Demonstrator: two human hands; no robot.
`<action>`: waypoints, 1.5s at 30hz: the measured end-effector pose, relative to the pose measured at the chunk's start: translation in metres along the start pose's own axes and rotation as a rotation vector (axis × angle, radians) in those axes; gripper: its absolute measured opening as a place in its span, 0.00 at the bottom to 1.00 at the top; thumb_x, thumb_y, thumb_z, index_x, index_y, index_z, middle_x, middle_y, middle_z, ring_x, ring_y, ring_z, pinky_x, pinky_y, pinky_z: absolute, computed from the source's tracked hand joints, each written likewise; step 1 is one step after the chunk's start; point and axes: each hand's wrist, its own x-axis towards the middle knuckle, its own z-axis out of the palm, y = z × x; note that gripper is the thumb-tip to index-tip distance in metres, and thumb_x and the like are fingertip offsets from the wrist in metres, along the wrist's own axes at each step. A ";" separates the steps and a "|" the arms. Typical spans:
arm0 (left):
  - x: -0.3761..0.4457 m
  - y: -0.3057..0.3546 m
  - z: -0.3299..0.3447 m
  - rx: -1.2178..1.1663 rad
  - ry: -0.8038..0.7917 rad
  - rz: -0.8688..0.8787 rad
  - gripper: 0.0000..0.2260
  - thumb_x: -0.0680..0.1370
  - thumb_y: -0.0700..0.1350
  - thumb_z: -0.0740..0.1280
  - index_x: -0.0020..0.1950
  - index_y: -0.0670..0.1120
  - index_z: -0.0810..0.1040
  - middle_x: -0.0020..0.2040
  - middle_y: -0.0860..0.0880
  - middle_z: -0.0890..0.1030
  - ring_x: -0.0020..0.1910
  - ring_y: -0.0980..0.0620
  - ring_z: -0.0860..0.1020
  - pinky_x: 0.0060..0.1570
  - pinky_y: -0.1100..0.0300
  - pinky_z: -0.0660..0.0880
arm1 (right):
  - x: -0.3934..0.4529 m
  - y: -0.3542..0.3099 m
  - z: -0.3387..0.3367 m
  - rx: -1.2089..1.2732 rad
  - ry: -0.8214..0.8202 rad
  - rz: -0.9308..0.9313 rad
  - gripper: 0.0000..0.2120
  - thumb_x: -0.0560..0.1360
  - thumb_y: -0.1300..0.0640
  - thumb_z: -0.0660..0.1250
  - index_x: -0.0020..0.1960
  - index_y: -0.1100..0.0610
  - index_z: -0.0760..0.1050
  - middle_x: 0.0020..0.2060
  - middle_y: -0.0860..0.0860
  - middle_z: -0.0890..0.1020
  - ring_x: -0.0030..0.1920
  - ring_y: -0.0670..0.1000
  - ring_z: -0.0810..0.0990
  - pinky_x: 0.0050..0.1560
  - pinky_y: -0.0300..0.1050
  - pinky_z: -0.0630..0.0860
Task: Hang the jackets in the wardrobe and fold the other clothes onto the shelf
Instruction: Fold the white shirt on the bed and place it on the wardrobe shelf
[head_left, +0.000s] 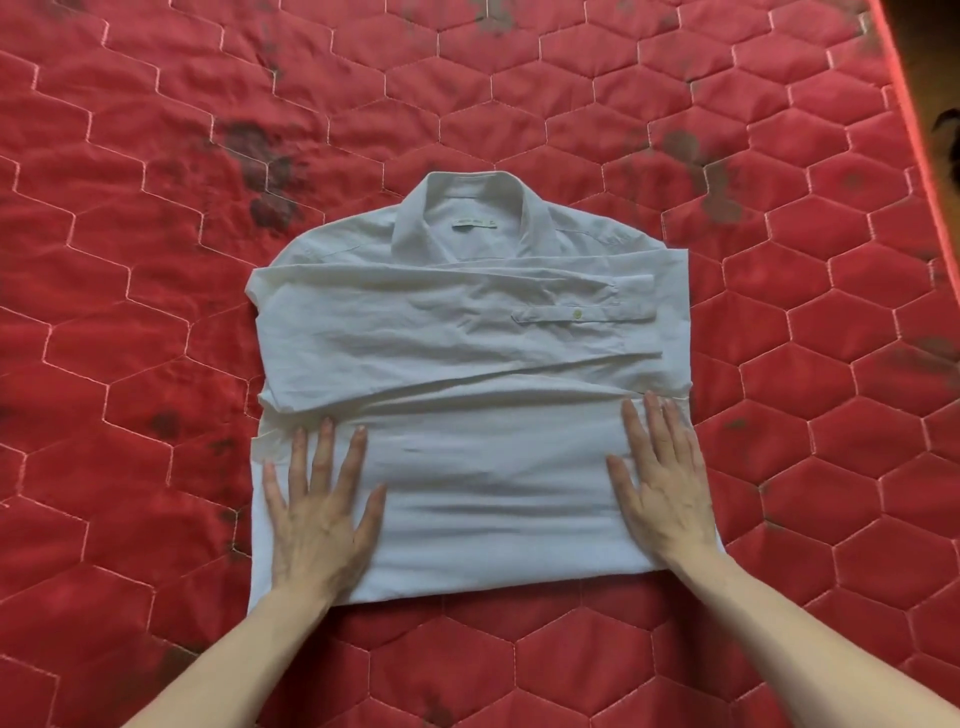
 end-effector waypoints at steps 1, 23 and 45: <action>0.001 0.002 -0.002 -0.004 0.000 0.012 0.32 0.82 0.62 0.52 0.85 0.53 0.55 0.86 0.47 0.50 0.85 0.41 0.48 0.78 0.30 0.48 | 0.001 0.003 -0.001 0.013 -0.008 -0.021 0.33 0.84 0.40 0.50 0.85 0.52 0.54 0.85 0.52 0.52 0.85 0.54 0.47 0.82 0.59 0.53; -0.053 -0.039 -0.045 0.297 -0.245 0.593 0.42 0.66 0.32 0.50 0.82 0.47 0.66 0.81 0.40 0.65 0.80 0.39 0.64 0.73 0.37 0.60 | -0.071 0.041 -0.037 -0.232 -0.068 -0.395 0.33 0.74 0.68 0.51 0.78 0.62 0.69 0.78 0.59 0.69 0.75 0.60 0.72 0.74 0.53 0.62; 0.068 -0.067 -0.217 -0.569 -0.627 0.033 0.18 0.80 0.30 0.62 0.47 0.51 0.87 0.41 0.55 0.85 0.42 0.56 0.81 0.49 0.54 0.77 | -0.005 0.022 -0.190 0.752 -0.163 0.014 0.11 0.78 0.59 0.71 0.49 0.44 0.88 0.38 0.47 0.87 0.39 0.42 0.79 0.42 0.42 0.76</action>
